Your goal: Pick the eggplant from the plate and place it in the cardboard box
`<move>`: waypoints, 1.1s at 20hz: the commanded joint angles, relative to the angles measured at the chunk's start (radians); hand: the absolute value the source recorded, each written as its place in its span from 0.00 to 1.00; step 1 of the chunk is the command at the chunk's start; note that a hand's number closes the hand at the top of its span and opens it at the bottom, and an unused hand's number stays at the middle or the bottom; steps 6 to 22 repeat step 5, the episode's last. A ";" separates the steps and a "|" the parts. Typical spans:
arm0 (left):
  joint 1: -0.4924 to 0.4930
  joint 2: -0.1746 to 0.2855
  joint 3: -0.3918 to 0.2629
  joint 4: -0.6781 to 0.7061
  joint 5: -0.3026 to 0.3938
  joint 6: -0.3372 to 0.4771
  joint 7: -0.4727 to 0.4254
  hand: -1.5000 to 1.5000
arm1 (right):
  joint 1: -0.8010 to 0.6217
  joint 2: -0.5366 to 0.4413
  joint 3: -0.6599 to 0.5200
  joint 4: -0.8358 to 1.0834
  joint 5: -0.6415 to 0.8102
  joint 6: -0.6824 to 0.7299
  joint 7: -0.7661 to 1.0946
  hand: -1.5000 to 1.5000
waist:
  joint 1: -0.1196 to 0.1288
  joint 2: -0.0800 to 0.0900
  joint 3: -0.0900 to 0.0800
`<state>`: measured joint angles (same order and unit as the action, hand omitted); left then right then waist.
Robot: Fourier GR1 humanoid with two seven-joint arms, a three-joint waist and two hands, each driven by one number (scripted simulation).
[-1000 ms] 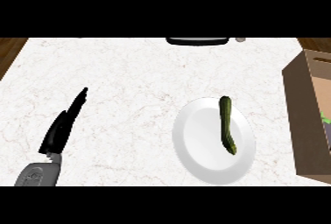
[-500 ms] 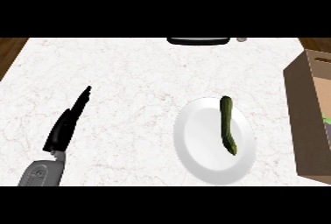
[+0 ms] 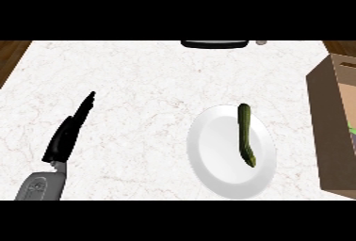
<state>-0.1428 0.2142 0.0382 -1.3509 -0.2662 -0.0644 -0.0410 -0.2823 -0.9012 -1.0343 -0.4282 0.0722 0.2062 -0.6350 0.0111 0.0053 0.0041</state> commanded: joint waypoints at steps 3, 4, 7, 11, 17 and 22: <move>0.004 -0.012 -0.004 0.033 -0.005 -0.002 -0.037 0.50 | 0.052 -0.071 0.013 0.145 0.011 0.042 -0.139 0.00 | 0.001 0.003 0.002; -0.008 -0.019 -0.001 0.001 -0.004 0.009 0.011 0.50 | 0.080 -0.069 0.011 0.157 0.010 0.055 -0.165 0.00 | 0.000 0.001 0.002; 0.050 -0.050 -0.031 0.000 -0.040 0.051 -0.044 0.50 | 0.070 -0.061 0.022 0.163 0.010 0.045 -0.177 0.00 | 0.001 0.000 0.001; 0.050 -0.050 -0.031 0.000 -0.040 0.051 -0.044 0.50 | 0.070 -0.061 0.022 0.163 0.010 0.045 -0.177 0.00 | 0.001 0.000 0.001; 0.050 -0.050 -0.031 0.000 -0.040 0.051 -0.044 0.50 | 0.070 -0.061 0.022 0.163 0.010 0.045 -0.177 0.00 | 0.001 0.000 0.001; 0.050 -0.050 -0.031 0.000 -0.040 0.051 -0.044 0.50 | 0.070 -0.061 0.022 0.163 0.010 0.045 -0.177 0.00 | 0.001 0.000 0.001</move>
